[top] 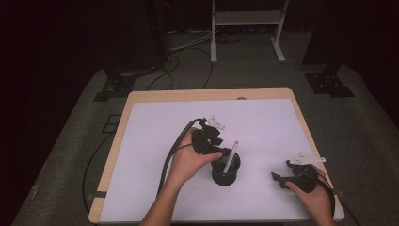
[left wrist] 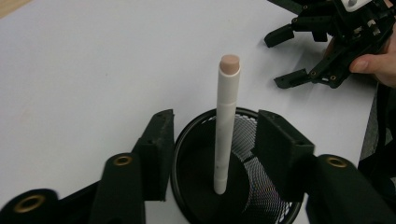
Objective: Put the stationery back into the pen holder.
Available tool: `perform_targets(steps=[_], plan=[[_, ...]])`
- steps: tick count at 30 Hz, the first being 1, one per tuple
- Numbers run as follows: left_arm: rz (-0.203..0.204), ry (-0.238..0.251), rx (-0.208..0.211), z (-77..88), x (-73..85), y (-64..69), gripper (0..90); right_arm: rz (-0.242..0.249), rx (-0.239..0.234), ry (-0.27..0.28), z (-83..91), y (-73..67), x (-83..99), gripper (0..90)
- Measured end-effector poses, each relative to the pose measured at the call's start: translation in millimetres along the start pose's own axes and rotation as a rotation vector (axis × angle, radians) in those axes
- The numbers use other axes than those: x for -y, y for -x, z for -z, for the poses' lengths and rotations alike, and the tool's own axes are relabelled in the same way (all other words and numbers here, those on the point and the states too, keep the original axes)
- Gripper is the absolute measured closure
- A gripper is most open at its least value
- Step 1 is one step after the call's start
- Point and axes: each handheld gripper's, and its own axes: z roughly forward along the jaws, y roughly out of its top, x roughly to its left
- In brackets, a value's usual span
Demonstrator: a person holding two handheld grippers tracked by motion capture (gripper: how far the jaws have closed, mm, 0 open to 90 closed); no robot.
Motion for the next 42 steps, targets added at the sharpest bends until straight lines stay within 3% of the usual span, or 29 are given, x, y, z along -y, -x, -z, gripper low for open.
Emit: perform_targets(steps=[9,17,31,38,42], plan=[[0.035,-0.007,-0.053,17.0,19.9,-13.2,28.1,0.0,0.0,0.001,-0.1,0.0,0.1,18.9],[0.056,-0.018,-0.101,30.8,42.0,-23.5,20.6,0.001,0.001,0.0,0.0,-0.1,0.0,19.0],[0.09,-0.04,-0.179,43.2,90.3,-35.1,11.7,0.0,0.001,0.002,0.0,-0.2,0.2,18.9],[0.116,-0.008,-0.232,46.0,124.5,-45.5,9.7,-0.001,0.0,0.002,0.0,-0.2,0.1,18.9],[0.138,-0.016,-0.246,47.1,144.0,-49.8,9.6,0.0,0.001,0.002,0.0,-0.2,0.1,18.9]])
